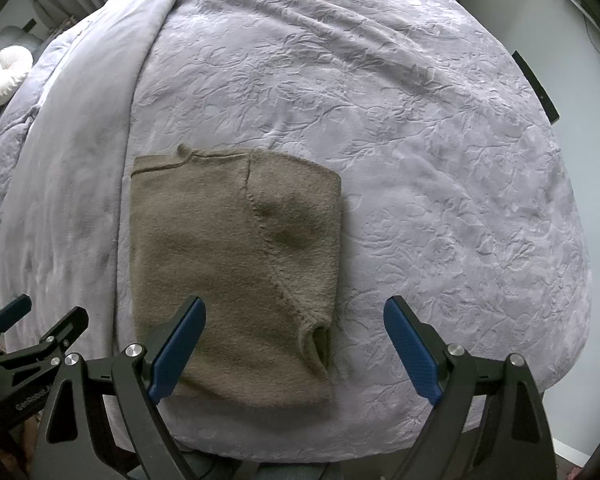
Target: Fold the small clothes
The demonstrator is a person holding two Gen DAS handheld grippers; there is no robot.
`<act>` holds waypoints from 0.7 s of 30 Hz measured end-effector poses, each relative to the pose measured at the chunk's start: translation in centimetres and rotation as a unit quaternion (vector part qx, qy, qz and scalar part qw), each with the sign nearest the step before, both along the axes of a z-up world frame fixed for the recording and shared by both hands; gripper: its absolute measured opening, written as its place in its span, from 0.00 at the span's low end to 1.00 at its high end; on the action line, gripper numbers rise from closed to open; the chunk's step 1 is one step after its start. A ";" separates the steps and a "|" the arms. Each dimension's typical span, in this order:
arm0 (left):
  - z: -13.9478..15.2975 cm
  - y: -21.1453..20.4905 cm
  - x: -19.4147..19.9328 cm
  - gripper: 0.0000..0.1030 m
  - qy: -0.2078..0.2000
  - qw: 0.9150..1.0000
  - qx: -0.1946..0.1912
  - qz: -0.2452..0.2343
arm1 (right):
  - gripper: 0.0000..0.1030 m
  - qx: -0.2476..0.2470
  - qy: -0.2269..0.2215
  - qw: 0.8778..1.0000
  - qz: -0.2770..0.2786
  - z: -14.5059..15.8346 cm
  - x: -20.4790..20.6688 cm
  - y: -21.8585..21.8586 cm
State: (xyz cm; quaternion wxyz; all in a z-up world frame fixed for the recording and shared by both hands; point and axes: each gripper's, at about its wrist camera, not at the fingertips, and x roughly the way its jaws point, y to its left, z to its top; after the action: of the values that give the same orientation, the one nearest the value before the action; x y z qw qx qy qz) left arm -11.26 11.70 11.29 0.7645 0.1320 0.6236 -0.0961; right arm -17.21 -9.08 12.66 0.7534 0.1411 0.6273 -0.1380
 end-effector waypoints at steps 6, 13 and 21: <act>0.0 -0.1 -0.1 0.96 0.000 1.000 0.000 0.000 | 0.90 0.000 0.000 1.000 0.000 0.0 0.1 0.0; -0.1 -0.1 -0.1 0.96 0.000 1.000 0.003 -0.001 | 0.90 0.000 0.000 1.000 0.000 0.0 0.1 -0.1; -0.3 -0.1 0.1 0.96 0.003 1.000 0.006 -0.002 | 0.90 0.001 0.003 1.000 0.001 0.0 0.1 0.2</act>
State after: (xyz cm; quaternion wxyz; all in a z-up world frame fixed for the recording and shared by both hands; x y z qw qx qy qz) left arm -11.21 11.62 11.02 0.7618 0.1372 0.6261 -0.0940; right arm -17.11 -8.87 12.63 0.7518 0.1407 0.6294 -0.1373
